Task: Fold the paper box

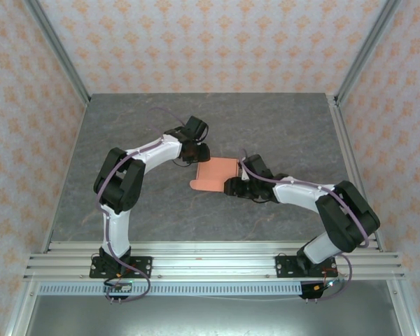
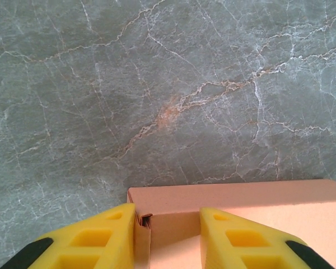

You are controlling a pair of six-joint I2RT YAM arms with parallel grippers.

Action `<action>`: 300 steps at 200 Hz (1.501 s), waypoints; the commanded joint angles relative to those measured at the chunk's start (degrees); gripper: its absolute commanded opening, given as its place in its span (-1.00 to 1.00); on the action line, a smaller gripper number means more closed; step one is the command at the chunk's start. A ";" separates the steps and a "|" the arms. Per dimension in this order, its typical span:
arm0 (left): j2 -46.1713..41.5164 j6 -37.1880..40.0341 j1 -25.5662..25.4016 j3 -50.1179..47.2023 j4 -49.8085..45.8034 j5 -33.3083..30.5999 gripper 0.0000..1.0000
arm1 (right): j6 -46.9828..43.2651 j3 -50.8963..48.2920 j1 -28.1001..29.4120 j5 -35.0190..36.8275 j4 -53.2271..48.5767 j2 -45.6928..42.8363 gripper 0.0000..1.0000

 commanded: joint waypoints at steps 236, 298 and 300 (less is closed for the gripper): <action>4.33 -2.35 -2.36 -0.13 -2.74 -1.71 -0.46 | 1.23 3.43 2.17 12.78 -3.18 -1.18 -0.11; 4.66 -2.05 -2.31 0.84 -3.64 -2.24 -0.46 | -0.52 3.73 2.22 17.03 -6.75 -1.93 -0.10; 4.69 -2.04 -2.31 0.91 -3.68 -2.24 -0.46 | -0.55 3.74 2.15 17.11 -6.80 -1.91 -0.10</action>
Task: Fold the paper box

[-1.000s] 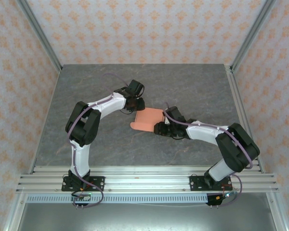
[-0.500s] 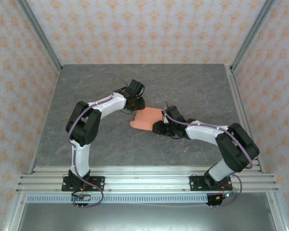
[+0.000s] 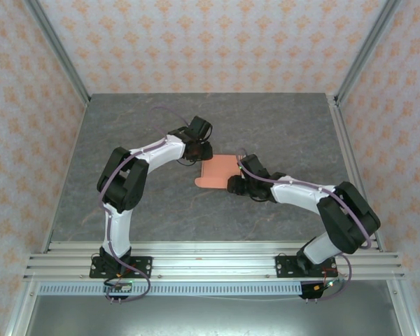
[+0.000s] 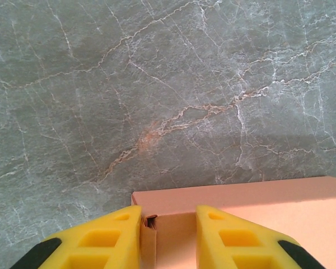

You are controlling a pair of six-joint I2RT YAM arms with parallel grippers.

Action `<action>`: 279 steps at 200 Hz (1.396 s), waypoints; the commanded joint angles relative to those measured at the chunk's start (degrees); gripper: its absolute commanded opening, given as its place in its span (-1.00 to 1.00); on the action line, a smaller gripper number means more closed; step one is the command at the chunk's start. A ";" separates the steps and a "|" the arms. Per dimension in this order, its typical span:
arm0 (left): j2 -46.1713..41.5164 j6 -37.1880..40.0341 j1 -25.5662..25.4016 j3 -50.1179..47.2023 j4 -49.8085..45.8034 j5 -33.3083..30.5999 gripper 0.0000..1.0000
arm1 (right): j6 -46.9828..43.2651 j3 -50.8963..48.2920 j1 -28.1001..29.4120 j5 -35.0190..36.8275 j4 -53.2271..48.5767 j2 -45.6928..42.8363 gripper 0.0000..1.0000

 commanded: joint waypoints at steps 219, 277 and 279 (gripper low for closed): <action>2.59 0.54 -0.62 0.68 -7.82 -0.85 -0.45 | -5.25 1.18 0.26 5.34 -6.86 -4.88 0.12; -0.04 3.46 0.07 3.83 -11.22 -2.06 -0.13 | -6.73 4.54 -1.28 5.51 -8.47 -4.99 0.21; -0.11 3.48 0.14 3.90 -11.25 -2.06 -0.11 | -6.62 4.66 -1.47 5.33 -8.46 -4.87 0.21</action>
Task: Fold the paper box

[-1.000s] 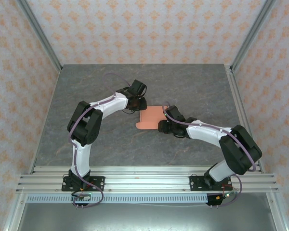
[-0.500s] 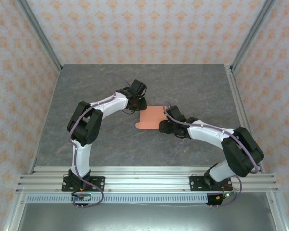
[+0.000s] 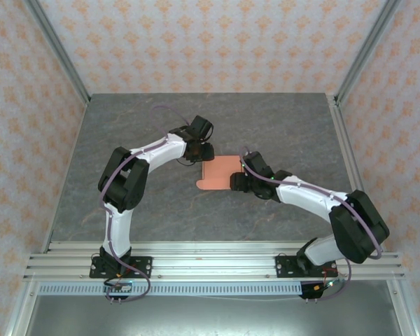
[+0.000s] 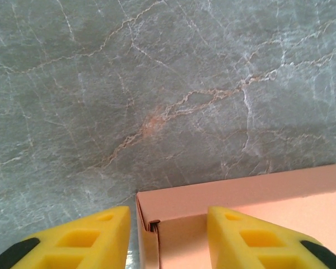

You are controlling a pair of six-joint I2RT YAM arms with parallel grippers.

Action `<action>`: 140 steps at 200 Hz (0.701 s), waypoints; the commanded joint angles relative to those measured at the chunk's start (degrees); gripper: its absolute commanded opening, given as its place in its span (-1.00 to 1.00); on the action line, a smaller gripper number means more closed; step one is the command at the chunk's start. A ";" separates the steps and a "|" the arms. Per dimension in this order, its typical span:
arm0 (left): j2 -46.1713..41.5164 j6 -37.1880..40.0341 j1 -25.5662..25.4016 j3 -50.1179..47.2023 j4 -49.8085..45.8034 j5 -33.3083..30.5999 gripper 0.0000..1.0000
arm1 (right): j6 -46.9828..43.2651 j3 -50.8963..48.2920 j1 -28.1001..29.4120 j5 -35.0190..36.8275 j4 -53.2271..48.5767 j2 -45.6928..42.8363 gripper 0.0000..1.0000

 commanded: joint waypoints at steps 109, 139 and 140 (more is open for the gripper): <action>-16.10 1.83 0.94 -11.21 -2.65 -3.42 0.47 | -4.64 7.60 -7.67 -7.04 0.75 7.59 0.09; -22.32 0.11 -1.67 -19.96 0.34 -3.83 0.51 | -5.13 8.93 -7.83 -7.63 0.58 9.51 0.07; -22.45 0.08 -1.79 -20.25 0.46 -3.89 0.52 | -5.19 8.96 -7.86 -7.65 0.58 9.56 0.06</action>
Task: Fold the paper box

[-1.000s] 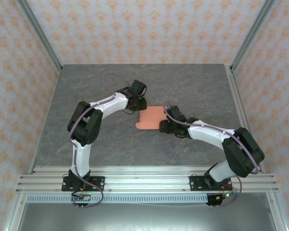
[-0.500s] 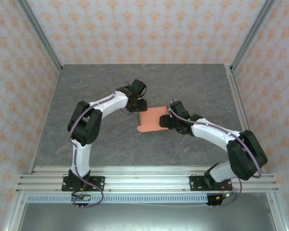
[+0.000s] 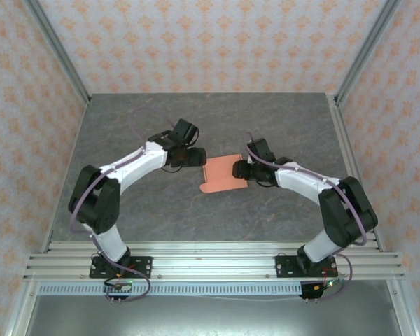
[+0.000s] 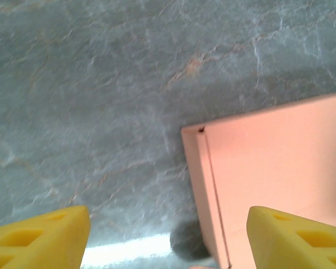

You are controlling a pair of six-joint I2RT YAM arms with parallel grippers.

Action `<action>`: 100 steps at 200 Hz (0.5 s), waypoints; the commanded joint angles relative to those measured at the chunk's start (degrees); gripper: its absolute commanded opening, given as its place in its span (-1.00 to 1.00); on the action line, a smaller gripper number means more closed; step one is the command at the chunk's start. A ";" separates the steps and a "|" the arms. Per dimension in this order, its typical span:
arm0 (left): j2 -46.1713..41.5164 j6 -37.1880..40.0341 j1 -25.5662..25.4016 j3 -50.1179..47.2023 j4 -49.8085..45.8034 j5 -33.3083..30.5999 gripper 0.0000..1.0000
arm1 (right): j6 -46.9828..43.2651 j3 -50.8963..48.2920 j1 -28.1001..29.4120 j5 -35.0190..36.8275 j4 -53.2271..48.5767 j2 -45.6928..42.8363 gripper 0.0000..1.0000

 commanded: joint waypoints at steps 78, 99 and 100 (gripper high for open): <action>-8.37 -13.64 -10.79 -21.21 22.82 0.13 0.71 | -2.06 2.44 -0.21 -1.72 0.12 3.34 0.03; -8.26 -14.13 -11.48 -21.42 23.90 0.42 0.72 | -2.16 2.46 -0.19 -1.83 0.24 3.43 0.02; -8.26 -14.19 -11.50 -21.42 23.97 0.43 0.71 | -2.14 2.46 -0.22 -1.83 0.22 3.49 0.02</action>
